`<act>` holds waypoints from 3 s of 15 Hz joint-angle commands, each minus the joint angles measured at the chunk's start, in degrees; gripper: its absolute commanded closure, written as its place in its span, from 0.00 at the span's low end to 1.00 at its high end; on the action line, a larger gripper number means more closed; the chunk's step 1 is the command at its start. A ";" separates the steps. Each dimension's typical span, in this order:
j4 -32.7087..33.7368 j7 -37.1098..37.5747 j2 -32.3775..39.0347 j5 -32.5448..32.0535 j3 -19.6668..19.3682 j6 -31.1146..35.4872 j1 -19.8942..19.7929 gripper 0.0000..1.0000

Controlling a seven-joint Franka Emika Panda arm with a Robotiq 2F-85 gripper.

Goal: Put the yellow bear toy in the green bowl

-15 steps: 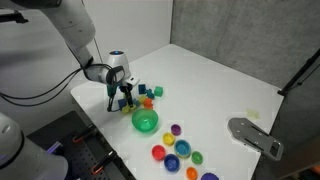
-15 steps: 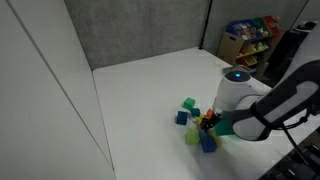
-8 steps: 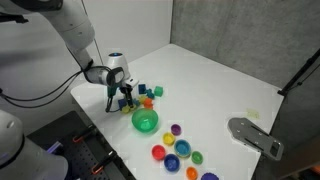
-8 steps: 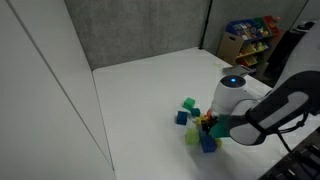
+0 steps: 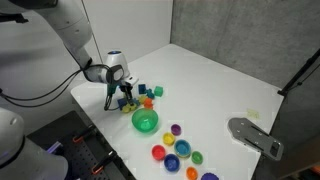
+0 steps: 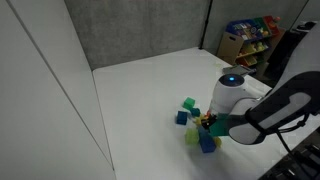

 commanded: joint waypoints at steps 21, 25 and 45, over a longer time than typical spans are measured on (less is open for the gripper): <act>-10.13 15.75 -22.36 -28.54 1.35 -20.52 -18.54 0.34; -10.61 13.70 -25.23 -27.35 4.67 -23.74 -21.56 0.01; -16.51 -36.99 -65.18 -0.41 16.82 -49.91 -32.96 0.00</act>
